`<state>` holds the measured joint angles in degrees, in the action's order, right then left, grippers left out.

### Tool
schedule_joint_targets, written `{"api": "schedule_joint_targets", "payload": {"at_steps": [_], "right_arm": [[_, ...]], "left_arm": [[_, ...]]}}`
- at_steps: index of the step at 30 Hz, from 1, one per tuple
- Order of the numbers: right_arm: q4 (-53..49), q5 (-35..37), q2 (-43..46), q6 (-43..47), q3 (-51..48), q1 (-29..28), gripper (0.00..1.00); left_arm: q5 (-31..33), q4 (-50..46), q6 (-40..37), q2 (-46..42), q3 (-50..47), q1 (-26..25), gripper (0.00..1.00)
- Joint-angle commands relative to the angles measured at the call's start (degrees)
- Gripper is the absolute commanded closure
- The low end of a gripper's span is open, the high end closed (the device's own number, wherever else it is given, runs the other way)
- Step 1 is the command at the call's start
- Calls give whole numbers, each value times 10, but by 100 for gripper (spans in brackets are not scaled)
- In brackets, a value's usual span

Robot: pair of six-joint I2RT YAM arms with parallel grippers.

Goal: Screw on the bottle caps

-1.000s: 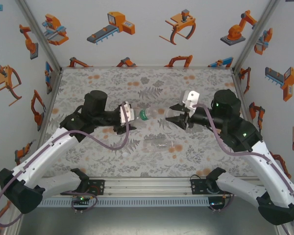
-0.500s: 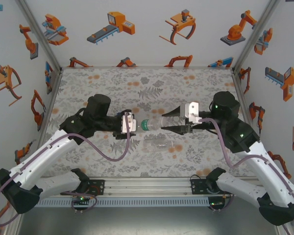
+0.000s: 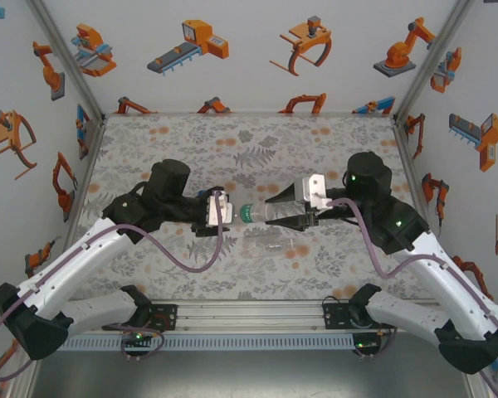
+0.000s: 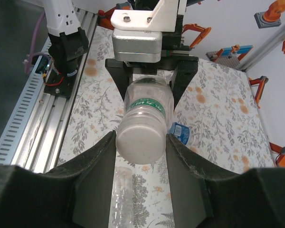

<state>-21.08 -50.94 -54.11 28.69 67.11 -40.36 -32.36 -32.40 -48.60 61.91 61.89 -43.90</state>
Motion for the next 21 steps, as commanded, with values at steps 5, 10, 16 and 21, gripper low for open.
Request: {"api": "schedule_joint_targets", "payload": {"at_steps": [5,10,16,21], "right_arm": [[-37,9,-15,54,28,-23,95],[-58,11,-24,78,37,-31,95],[-80,14,-32,110,42,-38,96],[-77,22,-41,92,44,-43,98]], "left_arm": [[-9,-10,-10,4,23,-4,100],[-12,-21,-1,9,33,-4,100],[-38,-22,-3,4,33,-4,100],[-63,-22,5,8,44,-5,100]]}}
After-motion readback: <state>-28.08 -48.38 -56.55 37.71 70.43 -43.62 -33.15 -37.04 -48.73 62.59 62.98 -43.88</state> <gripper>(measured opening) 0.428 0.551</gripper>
